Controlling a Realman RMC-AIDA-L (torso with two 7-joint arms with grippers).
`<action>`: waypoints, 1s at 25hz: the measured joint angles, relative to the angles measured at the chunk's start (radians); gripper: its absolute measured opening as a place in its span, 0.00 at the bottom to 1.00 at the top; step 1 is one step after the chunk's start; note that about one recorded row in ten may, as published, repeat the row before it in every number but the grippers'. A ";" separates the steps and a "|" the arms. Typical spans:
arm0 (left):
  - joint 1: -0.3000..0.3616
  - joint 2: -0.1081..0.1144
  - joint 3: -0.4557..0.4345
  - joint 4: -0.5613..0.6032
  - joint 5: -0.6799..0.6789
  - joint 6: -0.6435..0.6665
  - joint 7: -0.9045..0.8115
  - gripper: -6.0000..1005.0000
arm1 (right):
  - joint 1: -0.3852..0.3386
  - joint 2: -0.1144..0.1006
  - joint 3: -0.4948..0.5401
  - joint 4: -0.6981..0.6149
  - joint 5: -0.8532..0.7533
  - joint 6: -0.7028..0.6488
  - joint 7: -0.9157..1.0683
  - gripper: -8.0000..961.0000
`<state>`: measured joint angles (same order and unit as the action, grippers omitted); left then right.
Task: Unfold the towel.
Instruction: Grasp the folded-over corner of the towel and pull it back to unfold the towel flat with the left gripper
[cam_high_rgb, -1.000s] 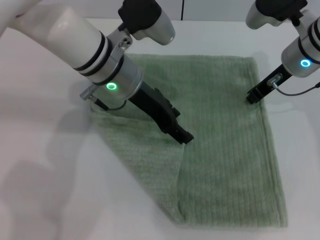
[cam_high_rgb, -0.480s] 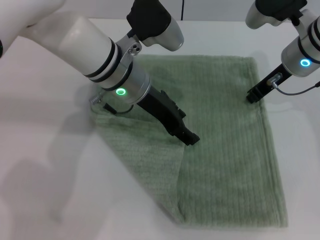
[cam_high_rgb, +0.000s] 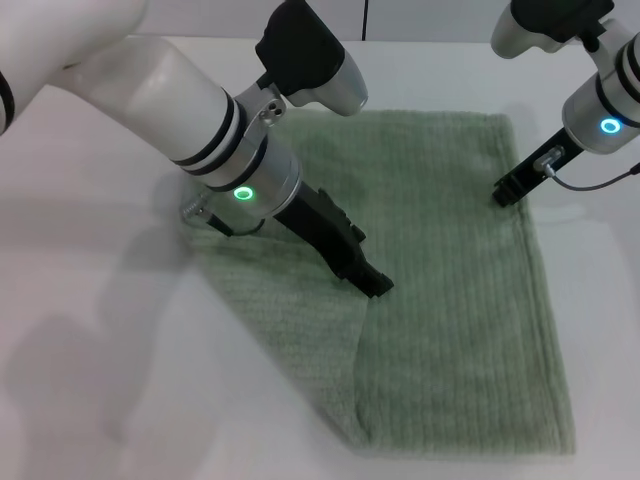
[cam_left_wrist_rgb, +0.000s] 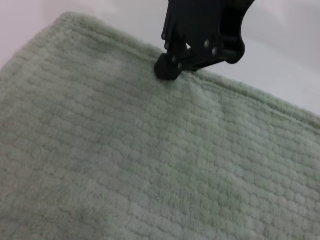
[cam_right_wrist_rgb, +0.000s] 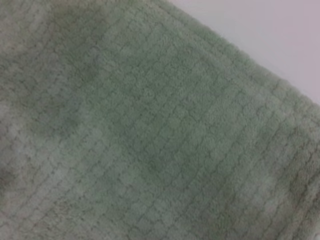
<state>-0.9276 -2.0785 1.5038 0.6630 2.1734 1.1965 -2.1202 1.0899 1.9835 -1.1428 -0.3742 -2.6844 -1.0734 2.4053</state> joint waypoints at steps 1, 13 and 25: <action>0.000 0.000 0.003 0.000 -0.001 -0.001 0.000 0.66 | 0.000 0.000 0.000 0.000 0.000 0.001 0.000 0.01; -0.002 0.000 0.032 -0.012 -0.011 -0.020 0.000 0.65 | 0.002 0.000 0.000 0.000 0.000 0.004 0.000 0.01; -0.003 0.000 0.075 -0.014 -0.015 -0.031 0.000 0.64 | 0.001 0.001 0.000 0.000 0.000 0.004 -0.004 0.01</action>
<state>-0.9303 -2.0785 1.5785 0.6489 2.1582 1.1657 -2.1199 1.0911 1.9846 -1.1428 -0.3742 -2.6844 -1.0690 2.4008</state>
